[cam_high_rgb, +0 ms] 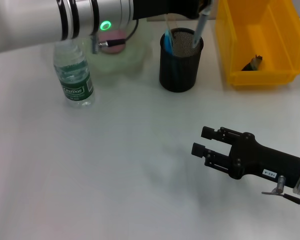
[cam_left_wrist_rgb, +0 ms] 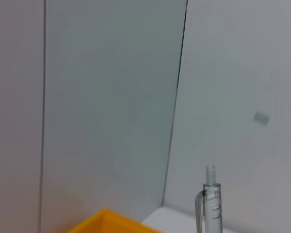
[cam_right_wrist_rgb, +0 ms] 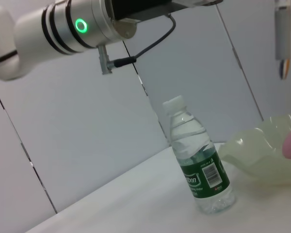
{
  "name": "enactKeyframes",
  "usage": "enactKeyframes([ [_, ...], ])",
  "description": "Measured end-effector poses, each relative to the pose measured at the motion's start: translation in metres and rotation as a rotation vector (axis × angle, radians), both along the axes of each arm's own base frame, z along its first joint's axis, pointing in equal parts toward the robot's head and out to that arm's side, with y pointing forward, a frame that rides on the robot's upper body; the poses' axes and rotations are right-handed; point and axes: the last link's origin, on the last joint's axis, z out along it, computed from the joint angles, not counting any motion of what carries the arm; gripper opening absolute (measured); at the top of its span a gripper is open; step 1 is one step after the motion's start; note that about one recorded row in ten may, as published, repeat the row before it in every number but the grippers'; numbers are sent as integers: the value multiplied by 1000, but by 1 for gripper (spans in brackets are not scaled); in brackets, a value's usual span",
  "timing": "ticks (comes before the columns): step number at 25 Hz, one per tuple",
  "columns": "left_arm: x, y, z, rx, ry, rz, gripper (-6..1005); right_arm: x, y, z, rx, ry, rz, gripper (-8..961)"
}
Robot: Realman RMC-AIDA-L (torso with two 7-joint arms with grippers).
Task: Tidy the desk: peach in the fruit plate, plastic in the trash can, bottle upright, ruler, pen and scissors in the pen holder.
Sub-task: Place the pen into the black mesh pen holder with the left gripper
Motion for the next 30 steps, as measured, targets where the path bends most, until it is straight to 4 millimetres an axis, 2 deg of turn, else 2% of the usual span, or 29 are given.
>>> enactKeyframes([
  [7, -13, 11, -15, -32, -180, 62, 196, -1, 1, 0, -4, -1, 5, 619],
  [13, -25, 21, -25, 10, -228, 83, 202, -1, 1, -1, -2, -2, 1, 620],
  [21, -46, 22, -35, 174, -204, 30, 211, 0, 1, -2, 0, -4, -7, 621],
  [30, -51, 11, -50, 240, -121, -65, 220, -1, 2, -2, -1, -3, -4, 622],
])
